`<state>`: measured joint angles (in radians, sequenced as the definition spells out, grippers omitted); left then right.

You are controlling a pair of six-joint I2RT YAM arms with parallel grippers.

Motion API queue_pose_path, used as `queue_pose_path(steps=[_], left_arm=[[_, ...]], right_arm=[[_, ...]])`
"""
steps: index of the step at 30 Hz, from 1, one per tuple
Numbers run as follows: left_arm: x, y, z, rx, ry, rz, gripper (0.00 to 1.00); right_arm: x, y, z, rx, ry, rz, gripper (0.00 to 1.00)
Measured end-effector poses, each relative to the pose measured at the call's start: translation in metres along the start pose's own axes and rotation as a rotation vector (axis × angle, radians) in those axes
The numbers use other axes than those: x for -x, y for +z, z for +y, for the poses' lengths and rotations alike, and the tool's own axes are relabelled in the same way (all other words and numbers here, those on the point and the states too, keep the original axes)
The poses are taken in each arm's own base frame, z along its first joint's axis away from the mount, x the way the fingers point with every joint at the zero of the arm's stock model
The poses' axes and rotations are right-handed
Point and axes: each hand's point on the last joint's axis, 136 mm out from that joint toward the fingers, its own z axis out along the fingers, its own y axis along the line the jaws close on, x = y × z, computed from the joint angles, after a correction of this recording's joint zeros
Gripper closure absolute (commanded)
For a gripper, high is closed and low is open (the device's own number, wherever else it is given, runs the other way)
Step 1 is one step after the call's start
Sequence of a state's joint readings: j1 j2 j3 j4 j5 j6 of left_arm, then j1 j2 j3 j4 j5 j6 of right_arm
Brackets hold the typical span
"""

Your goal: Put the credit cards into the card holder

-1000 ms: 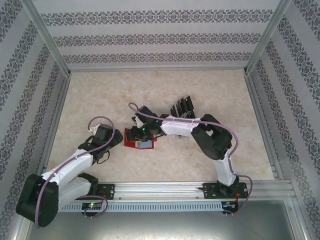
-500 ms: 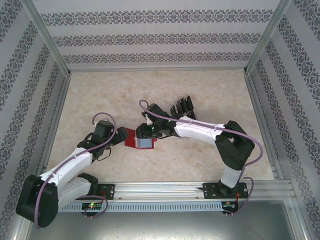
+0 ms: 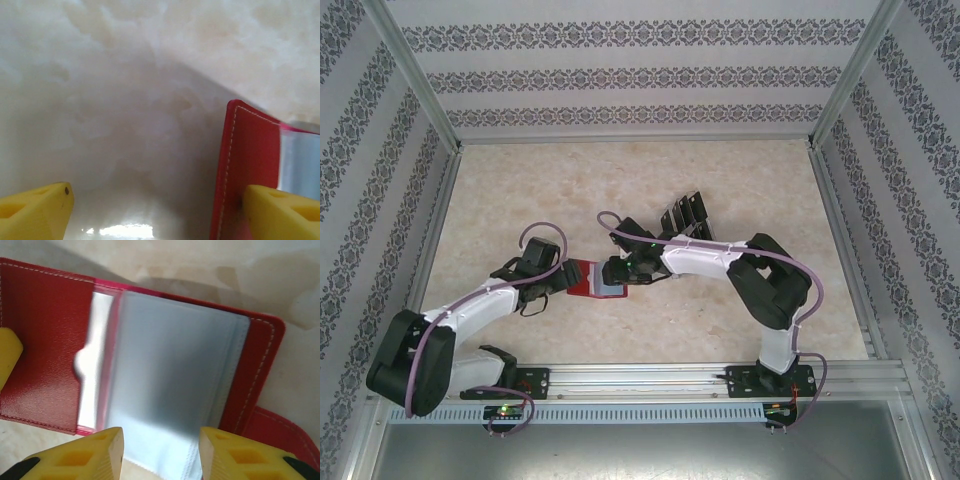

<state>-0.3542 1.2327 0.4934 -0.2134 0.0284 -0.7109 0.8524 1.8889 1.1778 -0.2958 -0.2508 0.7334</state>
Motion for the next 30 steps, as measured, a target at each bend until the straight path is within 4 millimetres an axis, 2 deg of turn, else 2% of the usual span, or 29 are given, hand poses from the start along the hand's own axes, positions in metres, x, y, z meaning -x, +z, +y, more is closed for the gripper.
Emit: queue_pose_path(steps=[4, 12, 19, 25, 30], left_arm=[[-0.002, 0.004, 0.004, 0.023, -0.012, 0.002, 0.15], [-0.002, 0.006, 0.006, 0.033, -0.025, -0.023, 0.15], [-0.002, 0.006, 0.006, 0.037, -0.026, -0.034, 0.16], [-0.002, 0.007, 0.006, 0.038, -0.027, -0.035, 0.16], [-0.001, 0.007, 0.006, 0.038, -0.027, -0.037, 0.16]], right_arm=[[-0.001, 0.007, -0.003, -0.009, 0.004, 0.013, 0.56], [0.004, 0.007, 0.005, 0.014, -0.003, 0.014, 0.56], [0.003, 0.006, 0.003, -0.006, -0.009, 0.017, 0.47], [0.006, -0.009, 0.000, -0.046, -0.030, -0.016, 0.47], [0.012, -0.016, 0.007, -0.041, -0.041, -0.038, 0.47]])
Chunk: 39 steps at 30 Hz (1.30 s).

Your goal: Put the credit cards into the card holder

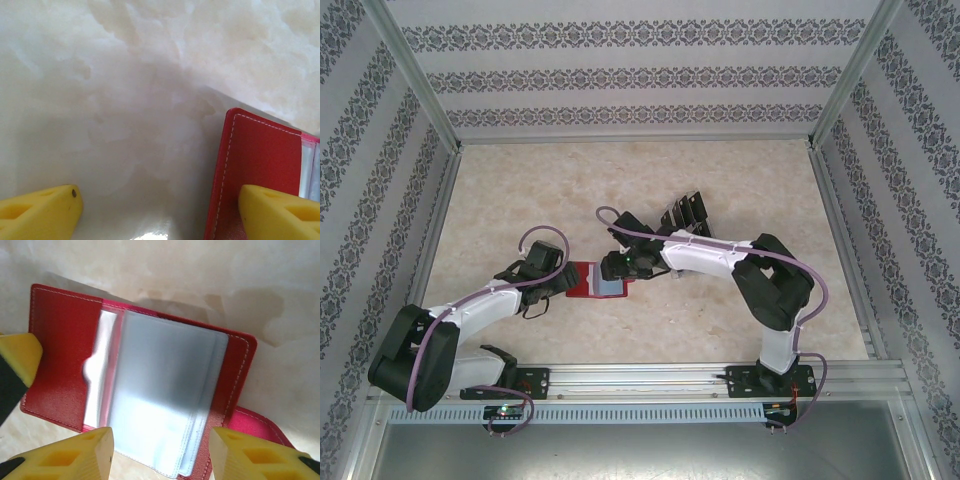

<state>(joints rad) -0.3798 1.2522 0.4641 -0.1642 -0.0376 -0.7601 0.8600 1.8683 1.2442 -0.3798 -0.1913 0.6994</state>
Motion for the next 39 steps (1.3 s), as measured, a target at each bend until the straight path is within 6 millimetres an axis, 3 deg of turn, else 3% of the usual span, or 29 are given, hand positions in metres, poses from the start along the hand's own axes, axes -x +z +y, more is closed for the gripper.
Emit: queue_pose_path(steps=[6, 14, 28, 39], left_arm=[[0.000, 0.000, 0.000, 0.001, 0.000, 0.000, 0.16], [0.000, 0.001, 0.000, 0.002, 0.000, 0.000, 0.17], [-0.002, 0.006, 0.005, 0.019, -0.015, -0.026, 0.18], [0.002, -0.001, 0.003, -0.019, -0.065, -0.072, 0.16]], right_arm=[[0.006, 0.003, 0.013, 0.016, -0.015, -0.007, 0.47], [0.000, 0.032, 0.002, -0.018, -0.002, 0.046, 0.46], [-0.004, 0.042, 0.046, 0.212, 0.041, 0.123, 0.44], [-0.005, 0.041, 0.058, 0.273, 0.100, 0.160, 0.44]])
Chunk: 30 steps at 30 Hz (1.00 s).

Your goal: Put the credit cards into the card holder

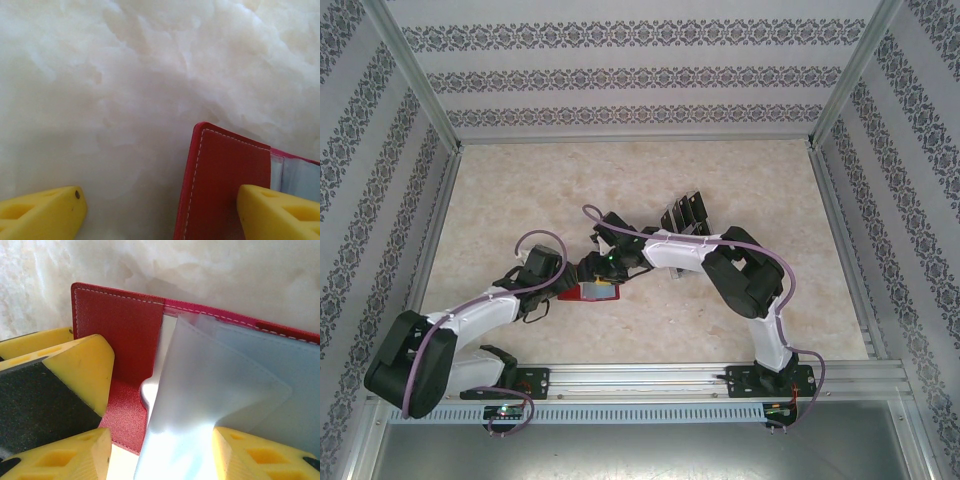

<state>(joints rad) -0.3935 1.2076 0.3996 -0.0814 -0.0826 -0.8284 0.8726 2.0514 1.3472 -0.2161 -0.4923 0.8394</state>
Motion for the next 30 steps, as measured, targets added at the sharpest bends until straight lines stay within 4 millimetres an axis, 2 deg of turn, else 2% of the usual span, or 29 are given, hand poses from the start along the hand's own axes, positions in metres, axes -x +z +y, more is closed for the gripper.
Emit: queue_pose_path(steps=[5, 10, 14, 19, 25, 30], left_arm=[[0.003, -0.011, 0.008, 0.001, -0.072, -0.043, 0.14], [0.013, -0.034, 0.020, 0.019, -0.154, -0.119, 0.12], [0.025, -0.053, 0.029, 0.027, -0.210, -0.205, 0.12], [0.032, -0.069, 0.046, 0.072, -0.251, -0.273, 0.11], [0.039, -0.083, 0.053, 0.085, -0.266, -0.321, 0.12], [0.041, -0.086, 0.053, 0.087, -0.270, -0.328, 0.12]], right_arm=[[0.002, -0.001, 0.009, 0.024, -0.003, 0.000, 0.44], [0.006, -0.001, 0.025, 0.058, -0.018, -0.011, 0.45], [0.008, 0.001, 0.027, 0.064, -0.018, -0.016, 0.44], [0.011, 0.009, 0.024, 0.055, -0.010, -0.007, 0.44], [0.018, 0.017, 0.032, 0.065, -0.005, -0.005, 0.44], [0.024, 0.026, 0.043, 0.080, -0.006, 0.006, 0.44]])
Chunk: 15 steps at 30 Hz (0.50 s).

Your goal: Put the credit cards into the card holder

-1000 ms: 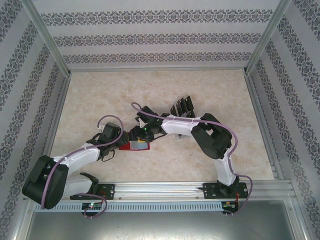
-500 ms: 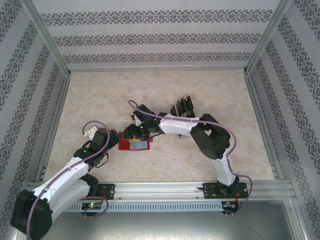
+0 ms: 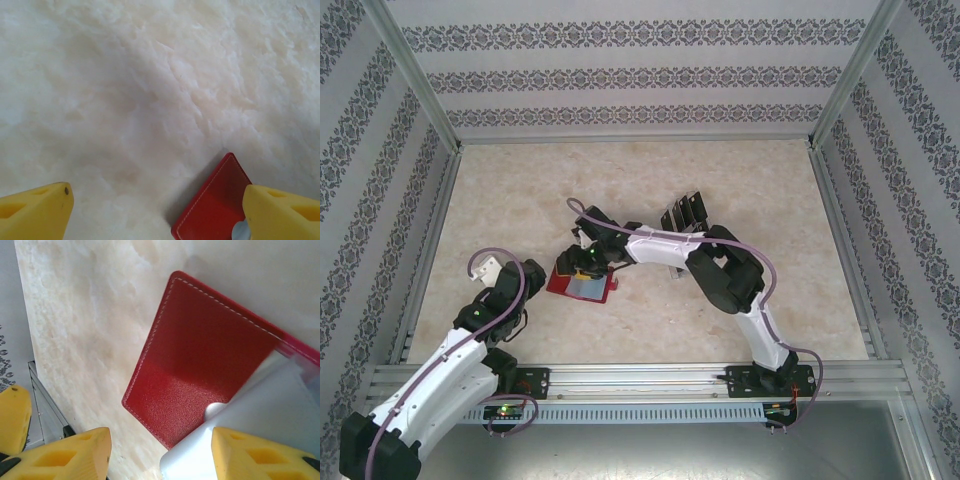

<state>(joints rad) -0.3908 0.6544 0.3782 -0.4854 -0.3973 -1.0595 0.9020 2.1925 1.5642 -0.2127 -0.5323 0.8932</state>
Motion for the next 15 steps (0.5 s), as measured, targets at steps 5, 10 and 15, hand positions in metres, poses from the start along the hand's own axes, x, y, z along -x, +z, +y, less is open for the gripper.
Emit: queue_pose_path(steps=[5, 10, 15], left_arm=[[-0.001, 0.000, 0.000, 0.000, 0.001, 0.004, 0.12], [-0.001, 0.000, -0.001, -0.005, 0.000, 0.006, 0.12], [-0.006, 0.001, -0.004, -0.019, 0.013, 0.034, 0.13]], right_arm=[[0.008, 0.012, 0.018, 0.018, -0.015, 0.017, 0.44], [0.030, 0.014, 0.048, 0.054, -0.048, -0.006, 0.44], [0.054, -0.006, 0.082, 0.105, -0.090, -0.062, 0.44]])
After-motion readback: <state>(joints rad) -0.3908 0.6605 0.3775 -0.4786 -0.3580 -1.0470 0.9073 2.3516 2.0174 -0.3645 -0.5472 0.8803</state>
